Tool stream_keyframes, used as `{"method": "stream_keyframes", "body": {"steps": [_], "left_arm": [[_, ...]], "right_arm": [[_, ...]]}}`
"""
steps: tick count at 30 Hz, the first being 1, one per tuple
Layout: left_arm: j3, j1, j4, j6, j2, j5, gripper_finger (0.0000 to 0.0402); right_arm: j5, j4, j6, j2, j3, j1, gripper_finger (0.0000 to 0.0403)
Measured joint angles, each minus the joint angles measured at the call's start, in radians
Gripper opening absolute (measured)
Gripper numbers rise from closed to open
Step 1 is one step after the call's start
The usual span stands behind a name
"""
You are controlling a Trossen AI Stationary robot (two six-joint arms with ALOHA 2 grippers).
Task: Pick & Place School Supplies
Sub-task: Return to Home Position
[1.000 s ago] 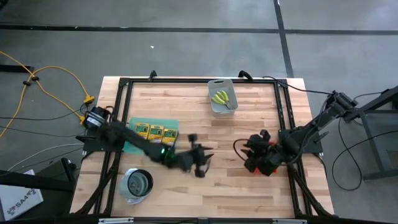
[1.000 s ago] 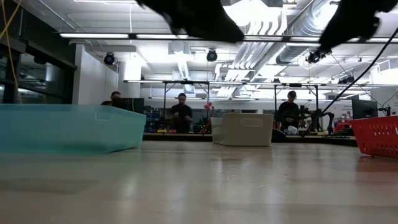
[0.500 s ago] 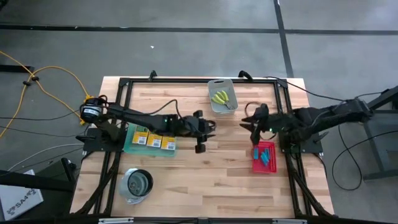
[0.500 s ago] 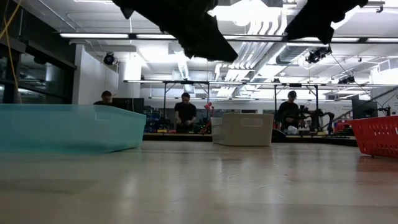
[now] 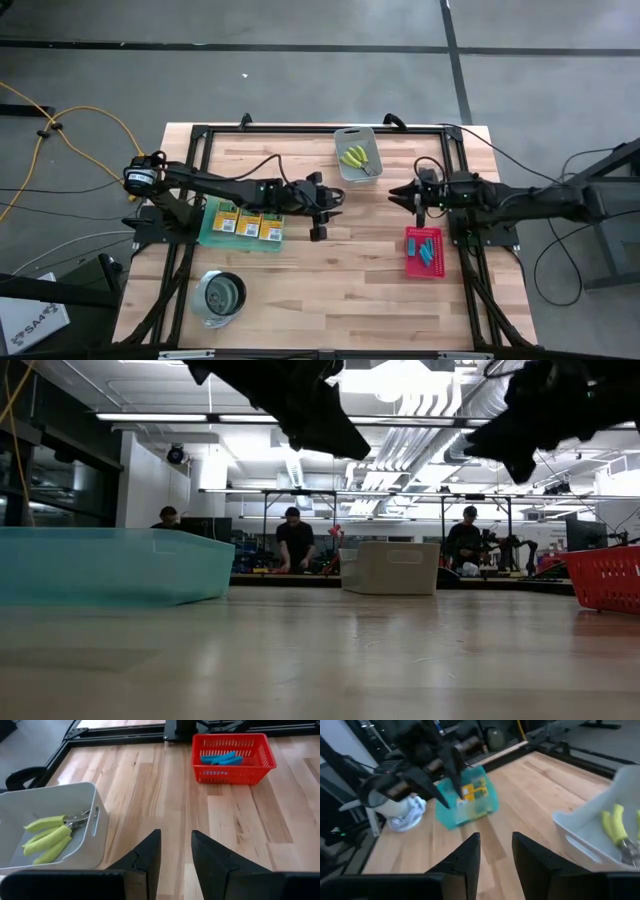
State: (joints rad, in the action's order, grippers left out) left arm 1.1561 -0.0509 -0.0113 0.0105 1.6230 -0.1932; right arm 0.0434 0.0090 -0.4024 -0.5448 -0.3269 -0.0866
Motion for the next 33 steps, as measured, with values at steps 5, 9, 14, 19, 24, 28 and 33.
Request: {"method": "stream_keyframes", "body": {"steps": [5,9,14,19,24,28,33], "left_arm": [[0.0,-0.006,-0.001,-0.004,0.0,0.0,0.0101],[0.0,-0.011,-0.006,-0.008,0.0,-0.002,0.0101],[0.0,-0.016,-0.008,-0.011,0.0,-0.002,0.0101],[0.0,-0.022,-0.008,-0.011,0.0,-0.002,0.0101],[0.0,-0.025,-0.008,-0.011,0.001,-0.002,0.0101],[0.0,-0.026,-0.008,-0.011,0.001,-0.002,0.0101],[0.0,-0.026,-0.008,-0.017,0.001,-0.002,0.0101]], "right_arm": [[0.024,0.05,-0.019,0.057,0.093,-0.021,0.0104],[0.032,0.06,-0.022,0.116,0.151,-0.02,0.0104],[0.017,0.079,-0.017,0.201,0.206,-0.021,0.0104],[-0.042,0.12,-0.016,0.273,0.266,-0.021,0.0104],[-0.101,0.243,-0.014,0.32,0.318,-0.021,0.0104],[-0.104,0.243,-0.01,0.34,0.318,-0.021,0.0104],[-0.128,0.178,0.014,0.353,0.318,-0.021,0.0104]]}}
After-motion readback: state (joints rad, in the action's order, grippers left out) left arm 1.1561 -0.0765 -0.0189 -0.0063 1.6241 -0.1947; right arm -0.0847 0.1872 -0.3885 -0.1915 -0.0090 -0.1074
